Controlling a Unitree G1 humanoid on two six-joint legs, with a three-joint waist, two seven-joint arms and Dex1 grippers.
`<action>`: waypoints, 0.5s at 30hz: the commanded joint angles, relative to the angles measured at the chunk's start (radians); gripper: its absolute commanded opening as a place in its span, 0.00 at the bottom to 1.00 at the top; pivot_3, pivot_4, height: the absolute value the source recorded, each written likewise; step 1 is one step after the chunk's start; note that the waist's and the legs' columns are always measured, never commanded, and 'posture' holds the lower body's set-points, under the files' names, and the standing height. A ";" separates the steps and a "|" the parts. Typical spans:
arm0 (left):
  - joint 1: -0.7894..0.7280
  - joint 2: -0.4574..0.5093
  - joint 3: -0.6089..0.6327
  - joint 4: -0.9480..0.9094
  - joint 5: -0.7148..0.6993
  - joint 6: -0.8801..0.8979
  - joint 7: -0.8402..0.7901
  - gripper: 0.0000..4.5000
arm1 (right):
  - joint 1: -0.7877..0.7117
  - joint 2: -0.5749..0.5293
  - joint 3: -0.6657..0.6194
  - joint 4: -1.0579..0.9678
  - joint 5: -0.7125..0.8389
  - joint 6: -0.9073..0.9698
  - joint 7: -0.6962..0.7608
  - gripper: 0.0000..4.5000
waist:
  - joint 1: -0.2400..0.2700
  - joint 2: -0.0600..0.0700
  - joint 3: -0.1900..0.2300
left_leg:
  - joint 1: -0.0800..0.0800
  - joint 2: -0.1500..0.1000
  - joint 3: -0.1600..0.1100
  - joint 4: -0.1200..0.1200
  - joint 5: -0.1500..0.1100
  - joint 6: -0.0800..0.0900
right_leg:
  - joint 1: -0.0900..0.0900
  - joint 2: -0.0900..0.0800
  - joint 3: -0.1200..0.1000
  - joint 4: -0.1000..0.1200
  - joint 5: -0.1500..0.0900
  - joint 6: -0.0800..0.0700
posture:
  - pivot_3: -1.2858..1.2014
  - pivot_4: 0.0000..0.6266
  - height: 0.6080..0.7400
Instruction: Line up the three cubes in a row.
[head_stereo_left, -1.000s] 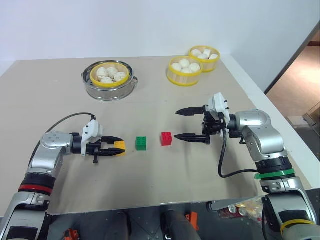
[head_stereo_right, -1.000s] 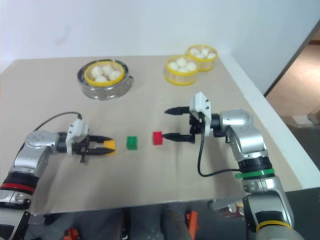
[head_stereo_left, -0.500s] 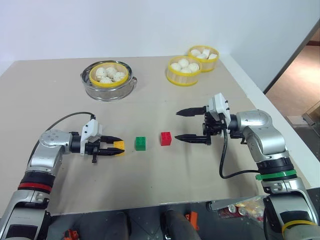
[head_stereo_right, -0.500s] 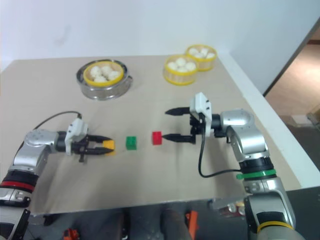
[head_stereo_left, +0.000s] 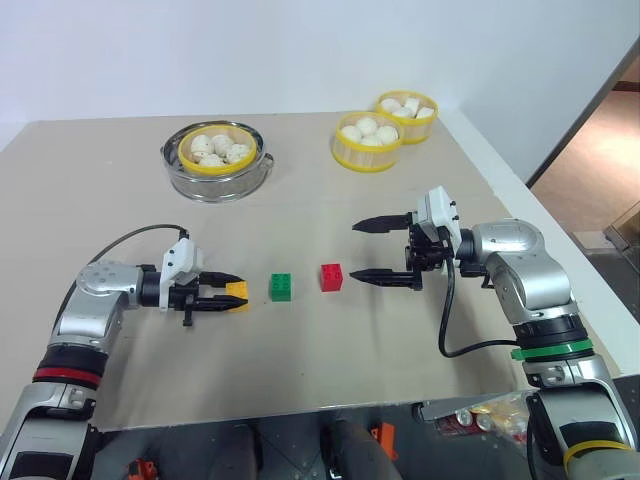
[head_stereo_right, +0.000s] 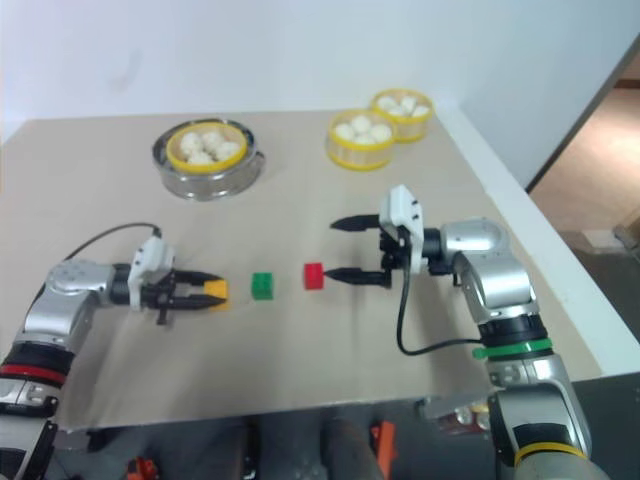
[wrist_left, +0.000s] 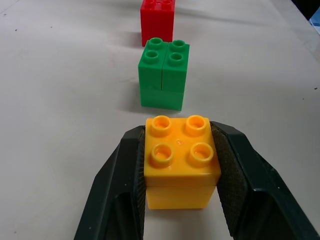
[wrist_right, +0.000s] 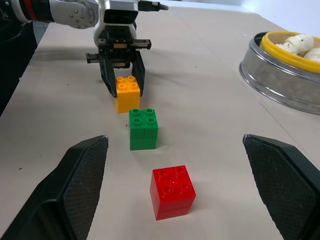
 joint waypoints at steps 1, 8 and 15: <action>0.011 0.022 0.027 -0.032 -0.011 0.006 0.003 0.29 | -0.005 -0.011 -0.007 -0.020 0.002 -0.010 0.005 1.00 | 0.001 0.000 0.000 | 0.000 0.000 0.000 0.000 0.000 0.000 | 0.000 0.000 0.000 0.000 0.000 0.000 | 0.52 0.24 1.00; 0.011 0.027 0.018 -0.025 0.003 -0.009 -0.005 0.29 | -0.008 -0.007 -0.004 -0.015 -0.002 -0.013 0.008 1.00 | 0.002 0.000 0.000 | 0.000 0.000 0.000 0.000 0.000 0.000 | 0.000 -0.001 0.000 0.000 0.000 0.000 | 0.52 0.24 1.00; 0.011 0.022 -0.009 -0.003 0.036 -0.055 -0.023 0.40 | -0.003 -0.006 -0.003 -0.019 -0.002 -0.011 0.005 1.00 | 0.002 0.000 0.000 | 0.000 0.000 0.000 0.000 0.000 0.000 | 0.000 0.000 0.000 0.000 0.000 0.000 | 0.52 0.24 1.00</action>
